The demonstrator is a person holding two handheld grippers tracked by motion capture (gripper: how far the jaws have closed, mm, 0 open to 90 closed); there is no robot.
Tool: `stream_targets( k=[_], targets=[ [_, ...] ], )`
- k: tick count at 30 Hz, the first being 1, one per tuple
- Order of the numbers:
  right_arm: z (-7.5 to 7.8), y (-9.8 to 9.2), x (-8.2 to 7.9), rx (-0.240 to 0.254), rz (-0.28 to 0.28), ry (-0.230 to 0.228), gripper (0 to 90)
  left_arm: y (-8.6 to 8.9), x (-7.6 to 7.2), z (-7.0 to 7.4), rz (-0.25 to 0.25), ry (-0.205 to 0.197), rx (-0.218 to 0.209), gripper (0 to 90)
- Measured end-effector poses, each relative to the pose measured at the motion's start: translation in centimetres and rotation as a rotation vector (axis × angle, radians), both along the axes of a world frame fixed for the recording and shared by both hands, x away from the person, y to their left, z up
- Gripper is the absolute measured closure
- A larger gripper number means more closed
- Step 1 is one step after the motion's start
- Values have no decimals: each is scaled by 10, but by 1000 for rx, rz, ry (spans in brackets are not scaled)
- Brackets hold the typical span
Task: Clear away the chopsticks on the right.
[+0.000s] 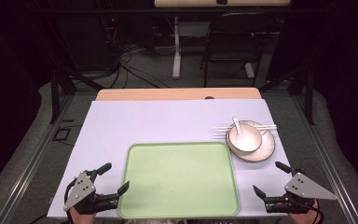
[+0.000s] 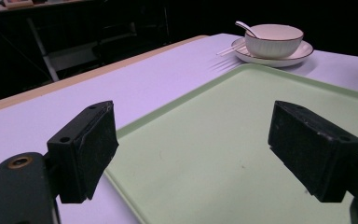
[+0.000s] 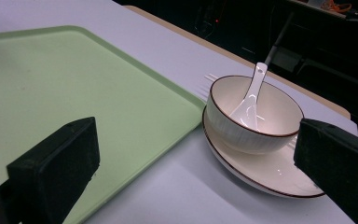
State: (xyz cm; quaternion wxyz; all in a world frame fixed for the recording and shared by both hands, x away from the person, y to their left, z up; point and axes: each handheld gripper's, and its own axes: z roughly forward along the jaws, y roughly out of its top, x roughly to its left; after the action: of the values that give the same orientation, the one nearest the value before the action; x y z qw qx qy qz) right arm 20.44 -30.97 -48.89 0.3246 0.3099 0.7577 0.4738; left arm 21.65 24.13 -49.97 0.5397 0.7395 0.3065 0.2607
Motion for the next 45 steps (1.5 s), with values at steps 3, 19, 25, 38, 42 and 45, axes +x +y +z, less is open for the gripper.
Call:
stream_targets(
  k=[3,19,25,38,42,45],
  targets=[
    [-1,0,1,-2,3,2,0,0,0,0,1,-2,-3,154],
    [5,0,11,-40,54,91,0,0,0,0,17,-6,-6,155],
    [5,-1,21,-75,54,157,0,0,0,0,12,-9,-4,155],
    [17,-1,46,-148,81,269,0,1,-1,0,18,-9,-6,154],
    [26,-5,61,-146,69,278,0,1,-1,0,18,-10,-3,155],
    [30,-6,68,-152,66,287,0,1,-1,0,21,-9,-7,155]
  ],
)
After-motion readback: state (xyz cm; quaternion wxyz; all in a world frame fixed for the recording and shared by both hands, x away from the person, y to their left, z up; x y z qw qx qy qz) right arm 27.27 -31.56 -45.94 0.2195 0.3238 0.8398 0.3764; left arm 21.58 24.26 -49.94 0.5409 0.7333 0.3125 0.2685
